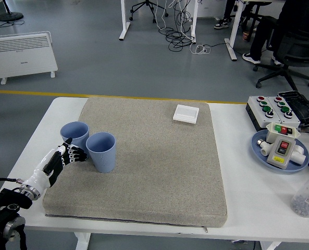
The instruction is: Push cup pick cup insert cup
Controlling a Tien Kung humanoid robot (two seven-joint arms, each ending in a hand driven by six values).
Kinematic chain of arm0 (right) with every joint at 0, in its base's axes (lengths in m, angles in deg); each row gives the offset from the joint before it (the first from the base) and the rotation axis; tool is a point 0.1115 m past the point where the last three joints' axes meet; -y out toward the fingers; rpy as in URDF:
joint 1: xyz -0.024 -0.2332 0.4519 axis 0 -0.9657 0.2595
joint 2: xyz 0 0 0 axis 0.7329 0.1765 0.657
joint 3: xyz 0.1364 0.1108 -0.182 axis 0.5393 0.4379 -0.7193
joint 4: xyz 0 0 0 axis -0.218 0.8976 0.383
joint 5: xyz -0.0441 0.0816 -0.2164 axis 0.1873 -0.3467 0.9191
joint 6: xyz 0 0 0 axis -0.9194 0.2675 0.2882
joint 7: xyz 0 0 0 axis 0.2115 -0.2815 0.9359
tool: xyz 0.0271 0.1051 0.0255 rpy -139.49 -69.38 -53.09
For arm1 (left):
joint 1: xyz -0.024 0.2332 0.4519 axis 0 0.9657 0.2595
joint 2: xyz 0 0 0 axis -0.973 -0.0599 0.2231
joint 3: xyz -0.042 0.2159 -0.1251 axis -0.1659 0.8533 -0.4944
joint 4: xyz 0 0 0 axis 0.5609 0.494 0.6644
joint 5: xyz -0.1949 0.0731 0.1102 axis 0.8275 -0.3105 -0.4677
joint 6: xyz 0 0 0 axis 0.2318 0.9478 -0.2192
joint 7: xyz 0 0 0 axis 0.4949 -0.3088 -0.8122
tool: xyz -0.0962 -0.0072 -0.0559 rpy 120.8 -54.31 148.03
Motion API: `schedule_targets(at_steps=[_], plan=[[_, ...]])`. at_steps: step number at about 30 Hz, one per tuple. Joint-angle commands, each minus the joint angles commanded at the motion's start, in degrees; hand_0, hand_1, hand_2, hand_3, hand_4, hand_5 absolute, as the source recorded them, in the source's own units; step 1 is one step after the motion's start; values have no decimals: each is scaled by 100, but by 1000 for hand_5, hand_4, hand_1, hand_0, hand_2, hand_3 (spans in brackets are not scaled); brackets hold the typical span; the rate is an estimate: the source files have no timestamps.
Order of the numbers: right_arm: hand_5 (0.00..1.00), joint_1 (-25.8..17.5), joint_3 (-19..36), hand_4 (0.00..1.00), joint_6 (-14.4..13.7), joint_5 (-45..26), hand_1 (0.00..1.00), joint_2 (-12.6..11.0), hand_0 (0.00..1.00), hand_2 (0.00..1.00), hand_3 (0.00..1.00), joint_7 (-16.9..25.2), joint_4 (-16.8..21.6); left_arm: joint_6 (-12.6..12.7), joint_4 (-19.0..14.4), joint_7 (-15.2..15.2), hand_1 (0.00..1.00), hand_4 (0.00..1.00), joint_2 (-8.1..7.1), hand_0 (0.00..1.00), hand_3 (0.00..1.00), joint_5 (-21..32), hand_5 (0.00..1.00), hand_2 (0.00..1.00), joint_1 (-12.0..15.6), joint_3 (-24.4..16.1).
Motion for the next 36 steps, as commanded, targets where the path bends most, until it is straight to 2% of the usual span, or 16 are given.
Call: schedule_targets(at_steps=[9, 19, 32, 36], plan=[[619, -14, -7, 118, 4, 21, 626, 5, 753, 613, 586, -6, 0, -16, 289, 66, 563, 597, 81, 584, 450, 67, 998, 507, -194, 148], [618, -32, -12, 117, 5, 37, 626, 8, 753, 613, 586, -11, 0, -35, 412, 119, 563, 596, 89, 584, 450, 95, 998, 507, -291, 184], [624, 19, -44, 116, 12, 17, 626, 14, 752, 613, 586, -10, 0, -77, 781, 162, 564, 595, 185, 588, 450, 218, 998, 508, -574, 335], [621, 27, -37, 116, 14, 31, 625, 18, 752, 613, 586, -12, 0, -82, 806, 165, 564, 595, 205, 591, 450, 165, 998, 508, -593, 293]])
